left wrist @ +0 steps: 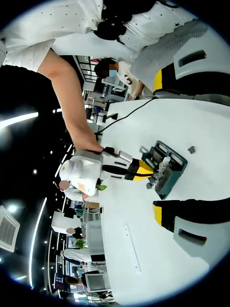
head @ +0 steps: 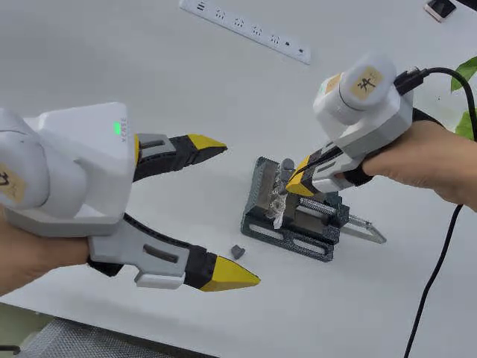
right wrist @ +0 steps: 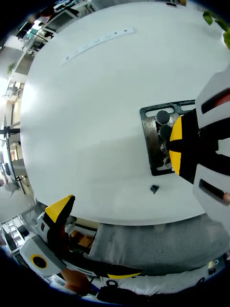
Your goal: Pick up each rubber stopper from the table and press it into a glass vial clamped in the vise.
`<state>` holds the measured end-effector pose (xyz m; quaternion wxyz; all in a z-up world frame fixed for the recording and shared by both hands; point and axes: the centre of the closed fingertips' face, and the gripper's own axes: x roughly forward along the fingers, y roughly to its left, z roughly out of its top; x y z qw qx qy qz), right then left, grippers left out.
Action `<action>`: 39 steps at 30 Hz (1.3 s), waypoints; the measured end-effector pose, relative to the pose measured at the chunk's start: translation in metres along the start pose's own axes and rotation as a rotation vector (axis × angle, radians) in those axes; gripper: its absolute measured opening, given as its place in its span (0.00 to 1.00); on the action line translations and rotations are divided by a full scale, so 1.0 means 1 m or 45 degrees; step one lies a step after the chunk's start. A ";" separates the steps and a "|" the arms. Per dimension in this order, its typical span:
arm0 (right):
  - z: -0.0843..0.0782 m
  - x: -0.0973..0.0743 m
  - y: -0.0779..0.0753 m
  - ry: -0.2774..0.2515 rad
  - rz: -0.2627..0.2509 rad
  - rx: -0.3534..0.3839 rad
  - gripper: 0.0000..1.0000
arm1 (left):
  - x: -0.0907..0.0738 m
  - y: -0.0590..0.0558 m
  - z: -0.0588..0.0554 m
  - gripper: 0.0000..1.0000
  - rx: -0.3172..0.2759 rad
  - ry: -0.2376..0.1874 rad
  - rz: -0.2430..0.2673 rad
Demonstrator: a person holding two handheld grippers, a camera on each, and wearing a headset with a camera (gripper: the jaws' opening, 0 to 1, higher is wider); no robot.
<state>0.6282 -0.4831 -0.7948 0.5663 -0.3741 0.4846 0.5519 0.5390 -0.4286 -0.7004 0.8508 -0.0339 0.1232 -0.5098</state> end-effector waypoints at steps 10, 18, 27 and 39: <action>0.001 0.001 0.005 -0.007 0.041 0.014 0.00 | 0.000 0.000 0.001 0.89 0.000 -0.003 -0.002; 0.002 0.001 0.007 0.019 0.015 -0.027 0.00 | 0.000 0.000 0.002 0.88 0.001 -0.008 -0.003; 0.001 0.003 0.005 0.051 -0.045 -0.016 0.00 | 0.003 0.000 0.004 0.88 0.003 -0.016 -0.010; 0.001 0.005 0.004 0.068 -0.053 0.050 0.00 | 0.004 0.001 0.005 0.88 0.000 -0.023 -0.010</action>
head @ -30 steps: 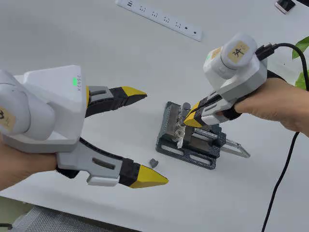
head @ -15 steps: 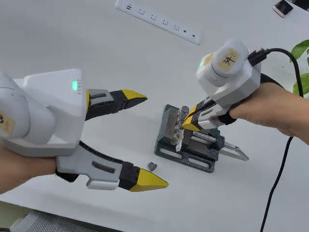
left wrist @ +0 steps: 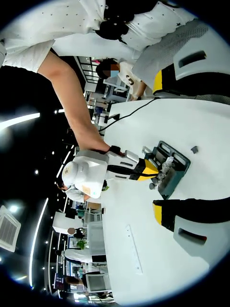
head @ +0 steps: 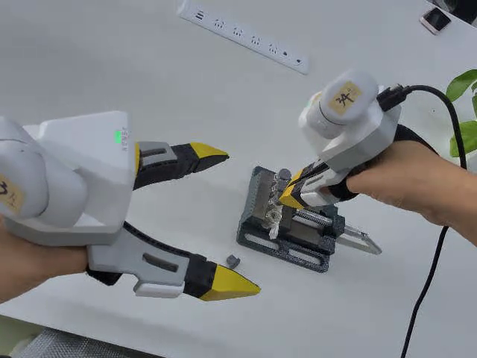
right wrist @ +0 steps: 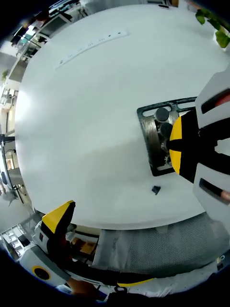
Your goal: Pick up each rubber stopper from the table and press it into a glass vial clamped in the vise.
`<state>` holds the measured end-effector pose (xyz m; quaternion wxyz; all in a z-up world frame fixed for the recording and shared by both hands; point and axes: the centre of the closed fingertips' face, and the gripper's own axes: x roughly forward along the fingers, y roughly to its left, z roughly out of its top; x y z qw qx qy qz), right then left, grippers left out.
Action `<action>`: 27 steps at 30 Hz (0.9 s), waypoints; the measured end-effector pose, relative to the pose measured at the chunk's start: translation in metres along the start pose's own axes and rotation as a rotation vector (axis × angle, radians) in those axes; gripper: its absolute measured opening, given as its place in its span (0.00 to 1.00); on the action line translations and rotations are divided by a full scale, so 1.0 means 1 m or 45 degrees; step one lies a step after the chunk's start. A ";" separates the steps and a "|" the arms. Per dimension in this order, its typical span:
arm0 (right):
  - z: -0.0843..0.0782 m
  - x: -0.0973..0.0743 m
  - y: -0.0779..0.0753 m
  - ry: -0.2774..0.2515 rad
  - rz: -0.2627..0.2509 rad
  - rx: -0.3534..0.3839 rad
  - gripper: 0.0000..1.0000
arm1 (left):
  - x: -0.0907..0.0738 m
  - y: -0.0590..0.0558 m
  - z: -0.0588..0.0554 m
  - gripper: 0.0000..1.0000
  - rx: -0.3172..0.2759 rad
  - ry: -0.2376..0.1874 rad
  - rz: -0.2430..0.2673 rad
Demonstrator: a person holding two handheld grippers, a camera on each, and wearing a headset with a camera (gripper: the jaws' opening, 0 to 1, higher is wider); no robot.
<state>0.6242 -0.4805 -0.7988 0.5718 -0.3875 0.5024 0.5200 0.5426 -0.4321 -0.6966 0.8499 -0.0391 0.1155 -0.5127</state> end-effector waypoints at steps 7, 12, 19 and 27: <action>-0.001 0.000 -0.002 0.016 0.006 -0.077 0.00 | 0.001 0.000 0.001 0.88 0.002 0.001 -0.001; -0.002 -0.001 -0.002 -0.013 0.036 -0.054 0.00 | -0.001 0.002 0.001 0.88 0.003 0.005 0.004; -0.002 -0.002 0.000 -0.051 0.043 -0.029 0.00 | -0.002 0.002 0.000 0.88 0.001 0.007 0.006; -0.003 -0.004 0.002 -0.098 0.037 0.021 0.00 | -0.001 0.001 -0.001 0.87 -0.001 0.013 0.002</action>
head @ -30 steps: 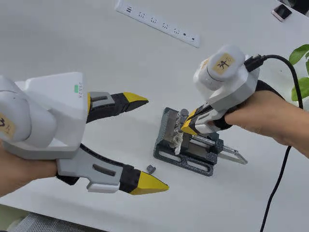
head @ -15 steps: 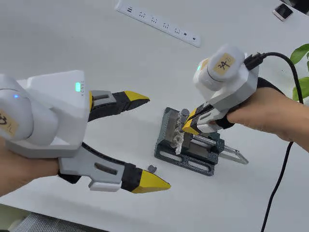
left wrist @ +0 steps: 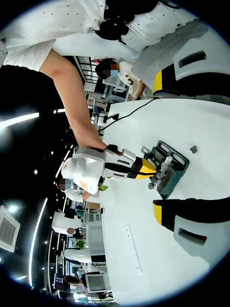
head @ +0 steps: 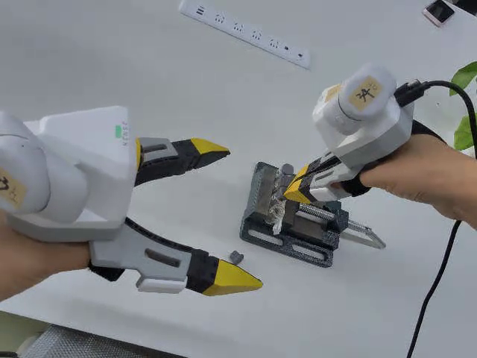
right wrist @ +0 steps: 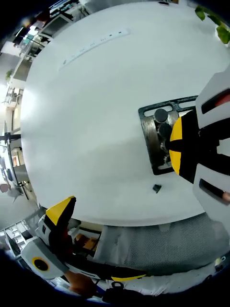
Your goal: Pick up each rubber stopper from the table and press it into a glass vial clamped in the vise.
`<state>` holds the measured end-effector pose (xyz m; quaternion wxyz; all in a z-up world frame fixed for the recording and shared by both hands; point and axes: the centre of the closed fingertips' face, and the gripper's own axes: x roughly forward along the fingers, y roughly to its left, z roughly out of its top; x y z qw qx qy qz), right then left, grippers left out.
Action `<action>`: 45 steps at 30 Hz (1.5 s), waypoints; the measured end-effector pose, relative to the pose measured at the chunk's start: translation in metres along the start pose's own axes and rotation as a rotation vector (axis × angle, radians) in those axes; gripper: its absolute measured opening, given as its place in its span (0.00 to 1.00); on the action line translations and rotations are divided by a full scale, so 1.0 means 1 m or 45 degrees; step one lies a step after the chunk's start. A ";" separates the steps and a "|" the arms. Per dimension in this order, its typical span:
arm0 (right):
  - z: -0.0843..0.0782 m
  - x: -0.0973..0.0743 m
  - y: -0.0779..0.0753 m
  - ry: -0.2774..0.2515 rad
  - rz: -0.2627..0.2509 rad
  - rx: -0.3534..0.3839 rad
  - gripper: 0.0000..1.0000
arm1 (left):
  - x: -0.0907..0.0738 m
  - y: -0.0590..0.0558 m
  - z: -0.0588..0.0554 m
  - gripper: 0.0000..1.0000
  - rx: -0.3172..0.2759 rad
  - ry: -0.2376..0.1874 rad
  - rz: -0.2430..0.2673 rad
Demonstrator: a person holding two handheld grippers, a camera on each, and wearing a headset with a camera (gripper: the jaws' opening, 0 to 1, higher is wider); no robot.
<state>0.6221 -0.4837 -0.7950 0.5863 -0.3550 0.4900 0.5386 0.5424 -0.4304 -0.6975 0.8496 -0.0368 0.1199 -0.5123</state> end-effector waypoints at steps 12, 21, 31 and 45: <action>0.001 -0.009 0.001 -0.228 0.020 0.255 0.05 | 0.001 -0.002 0.000 0.87 0.001 0.012 -0.010; -0.001 -0.014 -0.004 -0.398 -0.038 0.394 0.13 | 0.002 -0.003 -0.001 0.87 0.004 0.031 -0.019; 0.000 -0.016 -0.006 -0.557 -0.127 0.537 0.17 | 0.005 -0.008 0.002 0.87 0.012 0.050 -0.039; -0.002 -0.005 -0.008 -0.647 -0.156 0.684 0.14 | 0.009 -0.012 0.001 0.86 0.016 0.079 -0.064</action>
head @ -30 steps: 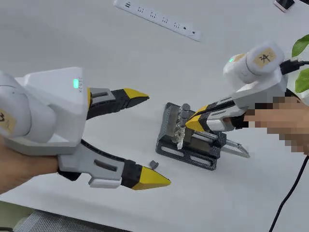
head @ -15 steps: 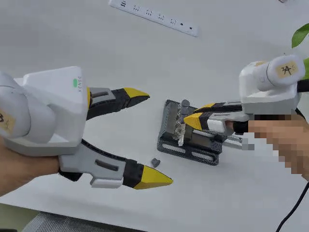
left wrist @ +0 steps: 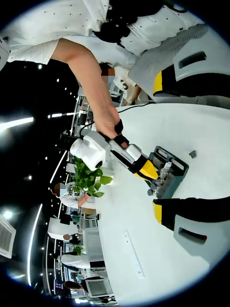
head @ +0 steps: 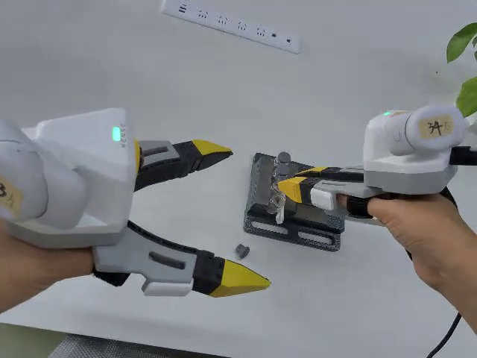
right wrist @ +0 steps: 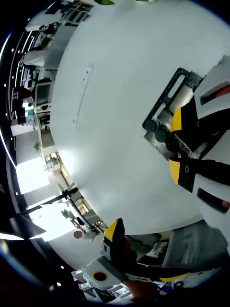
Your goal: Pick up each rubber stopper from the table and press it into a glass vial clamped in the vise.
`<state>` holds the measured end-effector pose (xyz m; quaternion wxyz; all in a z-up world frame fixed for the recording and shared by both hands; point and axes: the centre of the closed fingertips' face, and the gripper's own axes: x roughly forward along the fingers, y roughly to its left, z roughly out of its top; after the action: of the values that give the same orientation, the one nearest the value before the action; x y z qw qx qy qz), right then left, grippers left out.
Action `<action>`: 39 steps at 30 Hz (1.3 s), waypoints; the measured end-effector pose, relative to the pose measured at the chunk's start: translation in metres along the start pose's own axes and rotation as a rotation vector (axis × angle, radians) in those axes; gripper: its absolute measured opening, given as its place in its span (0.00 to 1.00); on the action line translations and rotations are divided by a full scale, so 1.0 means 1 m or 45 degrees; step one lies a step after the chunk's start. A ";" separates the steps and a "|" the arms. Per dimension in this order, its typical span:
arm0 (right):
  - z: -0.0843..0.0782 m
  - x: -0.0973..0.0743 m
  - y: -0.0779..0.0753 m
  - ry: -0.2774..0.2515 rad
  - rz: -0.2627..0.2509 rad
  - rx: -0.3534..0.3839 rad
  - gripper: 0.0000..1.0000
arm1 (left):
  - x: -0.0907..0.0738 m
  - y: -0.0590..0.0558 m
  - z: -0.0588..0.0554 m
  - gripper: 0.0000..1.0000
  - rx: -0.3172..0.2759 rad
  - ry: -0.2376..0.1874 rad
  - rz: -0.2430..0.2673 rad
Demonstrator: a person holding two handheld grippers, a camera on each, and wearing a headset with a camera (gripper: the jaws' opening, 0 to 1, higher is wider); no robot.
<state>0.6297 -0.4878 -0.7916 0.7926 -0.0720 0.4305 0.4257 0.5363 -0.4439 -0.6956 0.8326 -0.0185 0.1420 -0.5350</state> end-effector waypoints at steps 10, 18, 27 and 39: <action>-0.002 0.005 -0.001 0.021 0.006 0.001 0.13 | 0.001 0.001 0.001 0.86 -0.003 -0.006 0.000; -0.004 0.006 0.000 0.026 0.009 0.010 0.11 | 0.000 0.001 0.000 0.85 -0.004 -0.010 -0.003; -0.004 0.008 0.001 0.027 0.009 0.007 0.09 | -0.001 0.001 -0.001 0.85 -0.009 -0.011 0.002; -0.004 0.008 -0.001 0.031 0.005 -0.001 0.07 | -0.002 0.002 -0.001 0.84 -0.012 -0.016 0.008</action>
<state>0.6297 -0.4857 -0.8004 0.7864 -0.0767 0.4402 0.4265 0.5367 -0.4414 -0.6967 0.8351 -0.0254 0.1394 -0.5315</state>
